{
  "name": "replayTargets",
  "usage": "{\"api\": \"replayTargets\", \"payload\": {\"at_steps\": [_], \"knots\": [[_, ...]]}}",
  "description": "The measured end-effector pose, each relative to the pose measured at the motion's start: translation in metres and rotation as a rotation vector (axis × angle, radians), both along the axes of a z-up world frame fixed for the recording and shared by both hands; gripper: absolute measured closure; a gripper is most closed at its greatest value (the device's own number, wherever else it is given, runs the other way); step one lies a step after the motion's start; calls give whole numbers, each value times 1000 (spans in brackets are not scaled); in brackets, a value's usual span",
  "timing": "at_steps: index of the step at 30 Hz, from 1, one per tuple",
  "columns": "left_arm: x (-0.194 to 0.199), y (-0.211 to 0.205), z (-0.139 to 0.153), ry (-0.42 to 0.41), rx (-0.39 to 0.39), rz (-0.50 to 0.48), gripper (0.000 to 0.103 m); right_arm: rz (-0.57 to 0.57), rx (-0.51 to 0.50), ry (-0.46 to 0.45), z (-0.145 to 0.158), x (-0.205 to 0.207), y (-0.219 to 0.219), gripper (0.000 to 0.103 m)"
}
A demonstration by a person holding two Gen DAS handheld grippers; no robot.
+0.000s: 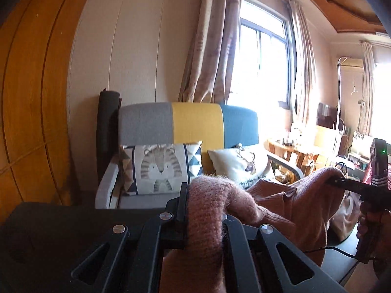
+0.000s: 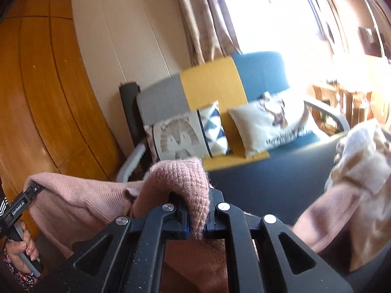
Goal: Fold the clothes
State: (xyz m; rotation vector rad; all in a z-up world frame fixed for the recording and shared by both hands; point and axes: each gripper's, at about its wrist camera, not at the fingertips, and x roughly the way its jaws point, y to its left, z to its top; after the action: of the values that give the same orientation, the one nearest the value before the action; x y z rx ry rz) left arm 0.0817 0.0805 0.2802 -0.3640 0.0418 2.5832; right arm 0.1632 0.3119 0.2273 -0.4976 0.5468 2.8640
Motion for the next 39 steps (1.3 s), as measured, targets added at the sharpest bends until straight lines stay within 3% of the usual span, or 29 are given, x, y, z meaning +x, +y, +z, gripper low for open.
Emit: {"api": "replayTargets", "payload": {"at_steps": [6,14,24,29,32,35,39], "knots": [[28,-35,68,123,92,15,98,22,41,146,61,24,-9,97],[61,-83,137,241,205,43,98,105,69,318,127,48,-27,97],[116,-117,165,343,310,57,98,180,112,504,179,98,-52,97],[126,-133,183,333,386,41,98,194,125,564,195,118,-56,97],[118,-132,184,348,362,73,98,185,127,575,194,119,-54,97],[96,-123,171,330,288,112,97,181,95,540,182,108,-47,97],[35,-95,112,194,139,128,95,153,87,383,145,73,-40,97]]}}
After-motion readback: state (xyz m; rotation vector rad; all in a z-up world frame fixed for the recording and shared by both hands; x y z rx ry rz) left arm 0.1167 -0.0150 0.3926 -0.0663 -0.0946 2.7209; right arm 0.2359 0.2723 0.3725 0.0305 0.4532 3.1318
